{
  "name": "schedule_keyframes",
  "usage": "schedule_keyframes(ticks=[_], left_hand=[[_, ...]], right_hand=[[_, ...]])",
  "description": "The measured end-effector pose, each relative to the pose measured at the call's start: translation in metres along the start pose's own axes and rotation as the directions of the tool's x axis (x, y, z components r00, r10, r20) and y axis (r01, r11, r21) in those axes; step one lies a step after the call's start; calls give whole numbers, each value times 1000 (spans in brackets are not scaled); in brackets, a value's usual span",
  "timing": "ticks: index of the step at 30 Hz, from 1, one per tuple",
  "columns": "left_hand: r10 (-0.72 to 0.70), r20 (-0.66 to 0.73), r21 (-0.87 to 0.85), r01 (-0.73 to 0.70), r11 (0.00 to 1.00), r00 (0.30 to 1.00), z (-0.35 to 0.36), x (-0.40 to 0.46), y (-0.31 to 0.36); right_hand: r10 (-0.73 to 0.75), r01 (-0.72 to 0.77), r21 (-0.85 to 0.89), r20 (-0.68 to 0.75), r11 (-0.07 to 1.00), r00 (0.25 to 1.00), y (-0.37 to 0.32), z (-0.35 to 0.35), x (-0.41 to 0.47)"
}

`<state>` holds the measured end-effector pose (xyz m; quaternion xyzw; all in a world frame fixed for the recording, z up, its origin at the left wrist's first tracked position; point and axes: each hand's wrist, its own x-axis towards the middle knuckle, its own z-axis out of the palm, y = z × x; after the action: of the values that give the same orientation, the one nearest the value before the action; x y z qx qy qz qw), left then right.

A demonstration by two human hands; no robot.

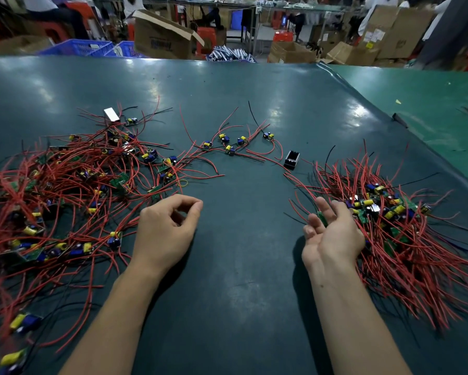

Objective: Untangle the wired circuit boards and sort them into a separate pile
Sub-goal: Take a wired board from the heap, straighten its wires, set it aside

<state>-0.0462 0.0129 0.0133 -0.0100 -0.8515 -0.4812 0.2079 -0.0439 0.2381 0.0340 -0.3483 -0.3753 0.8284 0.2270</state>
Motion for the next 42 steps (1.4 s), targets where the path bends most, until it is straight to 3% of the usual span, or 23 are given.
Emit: schedule_keyframes(ticks=[2, 5, 7, 9, 12, 15, 20, 23, 25, 28, 30, 35, 37, 40, 42], left_hand=[[3, 1, -3, -3, 1000, 1000, 1, -1, 0], [14, 14, 7, -14, 1000, 1000, 2, -3, 1], [17, 20, 13, -17, 1000, 1000, 2, -3, 2], [20, 22, 13, -20, 1000, 1000, 2, -3, 2], [25, 20, 30, -26, 999, 999, 1, -3, 3], [77, -24, 100, -74, 992, 997, -1, -2, 2], [123, -257, 409, -7, 912, 958, -10, 3, -1], [163, -361, 503, 45, 863, 918, -21, 12, -11], [105, -304, 521, 73, 850, 947, -29, 18, -20], [-102, -179, 574, 188, 797, 978, -29, 21, -26], [-108, -182, 586, 196, 786, 977, -28, 20, -28], [53, -361, 364, 89, 927, 931, -32, 15, -20], [223, -453, 324, -73, 943, 863, -31, 12, -10], [514, -400, 339, -399, 852, 759, -20, 3, 6], [579, -300, 206, -541, 815, 758, -4, -10, 18]], right_hand=[[32, -30, -31, 61, 999, 998, 2, 0, -1], [146, -139, -48, 267, 989, 953, 6, 3, -9], [138, -129, -49, 348, 990, 927, 7, 5, -11], [68, -53, -54, 329, 997, 942, 9, 5, -12], [-53, 73, -101, 188, 992, 981, 8, 5, -10], [-184, 207, -175, 143, 963, 973, 7, 5, -8], [-151, 204, -195, 256, 959, 955, 13, 9, -13], [-179, 278, -278, 333, 920, 926, 19, 10, -18], [-168, 302, -314, 388, 900, 906, 22, 10, -22], [-131, 301, -342, 439, 890, 889, 23, 10, -24], [-118, 305, -358, 459, 882, 880, 24, 10, -25], [-101, 312, -375, 487, 873, 867, 25, 8, -25], [-65, 298, -387, 512, 872, 857, 24, 8, -26], [46, 251, -435, 567, 865, 823, 26, 9, -28], [184, 168, -465, 620, 869, 762, 29, 11, -32]])
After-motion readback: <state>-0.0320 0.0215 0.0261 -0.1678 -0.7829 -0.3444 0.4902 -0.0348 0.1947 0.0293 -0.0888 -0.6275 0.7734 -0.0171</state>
